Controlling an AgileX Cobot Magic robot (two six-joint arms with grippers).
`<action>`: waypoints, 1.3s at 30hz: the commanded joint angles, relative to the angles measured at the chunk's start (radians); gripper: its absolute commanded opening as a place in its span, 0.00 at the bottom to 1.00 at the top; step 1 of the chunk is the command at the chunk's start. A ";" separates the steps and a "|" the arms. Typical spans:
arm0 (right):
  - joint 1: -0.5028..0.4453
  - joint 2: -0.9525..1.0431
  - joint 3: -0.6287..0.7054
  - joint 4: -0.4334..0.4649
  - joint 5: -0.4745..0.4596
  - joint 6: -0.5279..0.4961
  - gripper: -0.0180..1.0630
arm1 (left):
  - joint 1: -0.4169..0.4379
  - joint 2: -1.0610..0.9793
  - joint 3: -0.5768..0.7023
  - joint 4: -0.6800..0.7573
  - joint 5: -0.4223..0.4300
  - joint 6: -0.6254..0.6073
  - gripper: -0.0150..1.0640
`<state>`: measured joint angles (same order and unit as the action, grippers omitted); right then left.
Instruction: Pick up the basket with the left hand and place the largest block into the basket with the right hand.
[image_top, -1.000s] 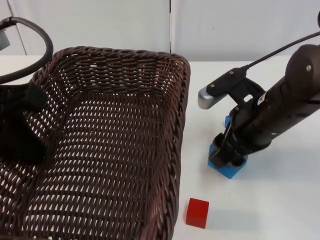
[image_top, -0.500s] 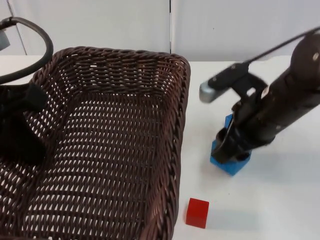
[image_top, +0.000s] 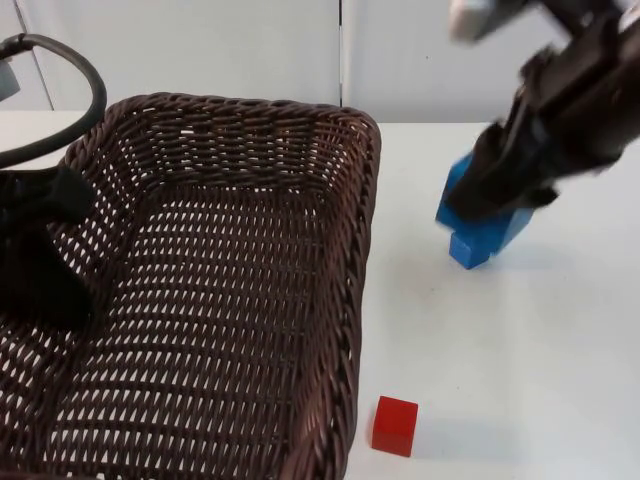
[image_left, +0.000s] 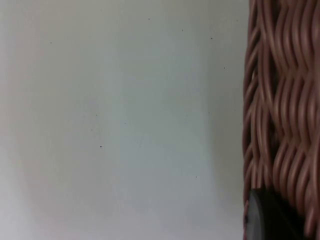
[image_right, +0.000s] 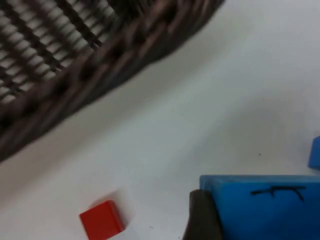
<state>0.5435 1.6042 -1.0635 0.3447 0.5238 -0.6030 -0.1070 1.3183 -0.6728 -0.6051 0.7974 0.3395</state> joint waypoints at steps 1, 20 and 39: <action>0.001 -0.099 -0.005 -0.007 0.055 -0.001 0.02 | -0.002 -0.013 0.000 -0.021 0.000 -0.005 0.01; 0.001 -0.402 -0.005 -0.001 0.096 -0.001 0.02 | -0.002 -0.013 0.000 -0.023 0.000 -0.005 0.01; 0.004 -0.399 -0.005 0.157 0.064 -0.023 0.02 | -0.002 -0.013 0.000 -0.034 0.000 -0.005 0.01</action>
<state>0.5435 1.2133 -1.0635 0.4701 0.6087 -0.6072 -0.1070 1.3183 -0.6728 -0.6070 0.7974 0.3395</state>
